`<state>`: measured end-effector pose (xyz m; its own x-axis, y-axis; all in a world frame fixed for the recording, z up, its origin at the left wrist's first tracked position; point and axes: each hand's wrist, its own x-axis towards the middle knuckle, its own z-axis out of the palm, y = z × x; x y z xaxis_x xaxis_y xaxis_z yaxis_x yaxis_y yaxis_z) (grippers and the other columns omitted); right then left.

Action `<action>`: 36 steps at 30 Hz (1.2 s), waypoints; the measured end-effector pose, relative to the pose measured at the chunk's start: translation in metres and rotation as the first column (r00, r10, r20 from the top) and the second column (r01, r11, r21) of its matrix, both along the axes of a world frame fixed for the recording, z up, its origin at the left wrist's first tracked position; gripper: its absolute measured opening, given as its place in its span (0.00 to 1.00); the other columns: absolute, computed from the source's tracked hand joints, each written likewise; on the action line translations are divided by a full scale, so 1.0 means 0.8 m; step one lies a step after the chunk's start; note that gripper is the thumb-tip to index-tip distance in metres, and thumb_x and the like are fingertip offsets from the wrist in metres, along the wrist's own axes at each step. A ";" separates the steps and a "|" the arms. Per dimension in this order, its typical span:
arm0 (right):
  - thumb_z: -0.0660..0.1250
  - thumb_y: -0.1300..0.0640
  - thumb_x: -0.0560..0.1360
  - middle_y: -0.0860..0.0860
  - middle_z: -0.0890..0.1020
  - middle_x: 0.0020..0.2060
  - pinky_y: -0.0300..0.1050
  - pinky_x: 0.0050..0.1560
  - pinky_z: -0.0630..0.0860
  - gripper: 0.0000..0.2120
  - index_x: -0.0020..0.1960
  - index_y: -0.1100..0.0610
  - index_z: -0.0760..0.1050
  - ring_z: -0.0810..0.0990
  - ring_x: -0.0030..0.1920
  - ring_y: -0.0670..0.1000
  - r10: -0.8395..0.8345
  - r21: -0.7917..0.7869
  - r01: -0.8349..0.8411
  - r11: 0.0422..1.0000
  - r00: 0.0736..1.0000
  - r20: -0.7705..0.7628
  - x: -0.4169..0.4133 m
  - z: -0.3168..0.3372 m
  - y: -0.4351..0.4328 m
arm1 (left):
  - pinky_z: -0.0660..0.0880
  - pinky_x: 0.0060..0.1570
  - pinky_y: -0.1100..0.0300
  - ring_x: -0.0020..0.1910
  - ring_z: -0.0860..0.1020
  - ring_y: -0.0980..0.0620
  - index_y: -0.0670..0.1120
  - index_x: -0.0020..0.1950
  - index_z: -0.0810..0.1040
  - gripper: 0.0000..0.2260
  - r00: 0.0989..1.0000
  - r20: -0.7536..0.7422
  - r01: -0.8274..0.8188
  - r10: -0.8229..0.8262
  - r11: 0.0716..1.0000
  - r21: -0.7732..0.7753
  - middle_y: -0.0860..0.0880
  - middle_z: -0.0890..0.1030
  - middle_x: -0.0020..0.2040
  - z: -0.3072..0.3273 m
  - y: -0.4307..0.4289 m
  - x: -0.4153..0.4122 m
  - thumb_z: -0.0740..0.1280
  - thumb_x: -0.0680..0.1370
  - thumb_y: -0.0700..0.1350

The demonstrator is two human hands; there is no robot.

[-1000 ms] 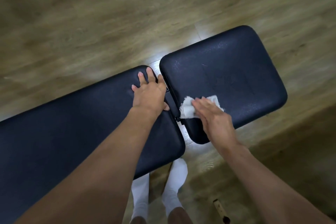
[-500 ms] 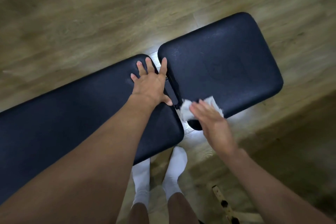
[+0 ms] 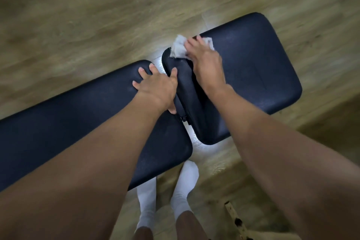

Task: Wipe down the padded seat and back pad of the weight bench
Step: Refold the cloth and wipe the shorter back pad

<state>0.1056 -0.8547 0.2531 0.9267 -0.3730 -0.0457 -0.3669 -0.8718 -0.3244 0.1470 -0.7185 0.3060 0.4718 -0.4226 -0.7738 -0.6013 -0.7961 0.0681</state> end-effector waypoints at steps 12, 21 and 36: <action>0.62 0.69 0.77 0.54 0.77 0.65 0.54 0.71 0.61 0.18 0.65 0.59 0.75 0.70 0.69 0.56 -0.183 0.064 0.181 0.981 0.983 0.021 -0.180 0.011 0.021 | 0.59 0.69 0.39 0.73 0.50 0.27 0.35 0.77 0.46 0.54 0.998 0.056 -0.004 0.012 0.991 -0.137 0.25 0.48 0.73 -0.020 -0.060 -0.003 0.79 0.65 0.48; 0.57 0.72 0.77 0.52 0.77 0.62 0.46 0.62 0.73 0.18 0.63 0.58 0.72 0.72 0.66 0.50 -0.135 0.012 0.135 0.991 0.990 0.045 -0.039 -0.005 -0.048 | 0.60 0.67 0.33 0.72 0.50 0.24 0.34 0.73 0.59 0.47 0.999 0.045 0.021 -0.016 0.994 -0.110 0.32 0.57 0.74 -0.026 -0.077 0.004 0.81 0.62 0.43; 0.55 0.76 0.69 0.54 0.75 0.62 0.55 0.63 0.70 0.26 0.63 0.58 0.71 0.68 0.68 0.56 -0.152 -0.026 0.150 0.988 0.983 -0.100 -0.018 -0.008 -0.099 | 0.64 0.63 0.33 0.70 0.52 0.21 0.35 0.73 0.61 0.46 0.997 0.071 0.033 -0.030 0.999 -0.037 0.31 0.54 0.75 -0.037 -0.088 0.001 0.81 0.62 0.41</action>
<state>0.0914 -0.9341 0.2471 0.8506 -0.5100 -0.1285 -0.5250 -0.8092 -0.2638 0.1481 -0.7888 0.2763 0.5106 -0.4667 -0.7221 -0.6306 -0.7742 0.0545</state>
